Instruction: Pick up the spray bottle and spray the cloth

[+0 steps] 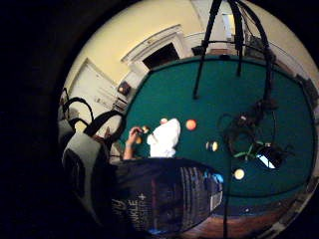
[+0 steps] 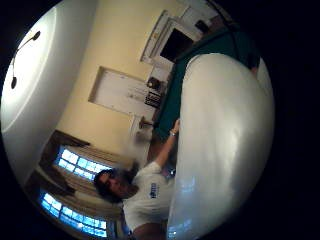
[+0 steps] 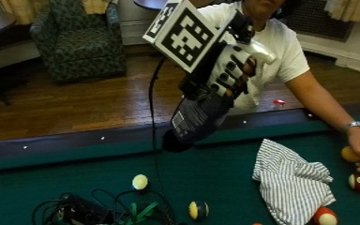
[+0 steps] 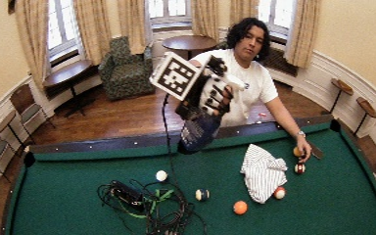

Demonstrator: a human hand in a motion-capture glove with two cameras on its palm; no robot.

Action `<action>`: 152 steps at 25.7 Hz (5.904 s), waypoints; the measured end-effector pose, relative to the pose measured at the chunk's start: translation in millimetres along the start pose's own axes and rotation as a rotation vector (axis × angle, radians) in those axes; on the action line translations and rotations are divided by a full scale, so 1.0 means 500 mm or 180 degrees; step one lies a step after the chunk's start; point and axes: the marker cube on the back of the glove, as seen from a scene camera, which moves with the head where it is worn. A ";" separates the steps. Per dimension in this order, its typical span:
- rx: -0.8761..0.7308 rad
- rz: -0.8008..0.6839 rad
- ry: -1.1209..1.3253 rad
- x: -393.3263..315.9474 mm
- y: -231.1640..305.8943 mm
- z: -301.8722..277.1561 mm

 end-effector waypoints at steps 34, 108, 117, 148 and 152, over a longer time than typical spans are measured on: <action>-0.3503 0.1273 0.2295 0.193 0.153 0.646; -0.0412 -0.1348 -0.1701 -0.320 0.002 0.501; -0.0613 -0.1389 -0.1767 -0.345 0.010 0.698; -0.0759 -0.1120 -0.1728 -0.270 -0.006 1.005; -0.0585 -0.1077 -0.1767 -0.271 -0.021 1.007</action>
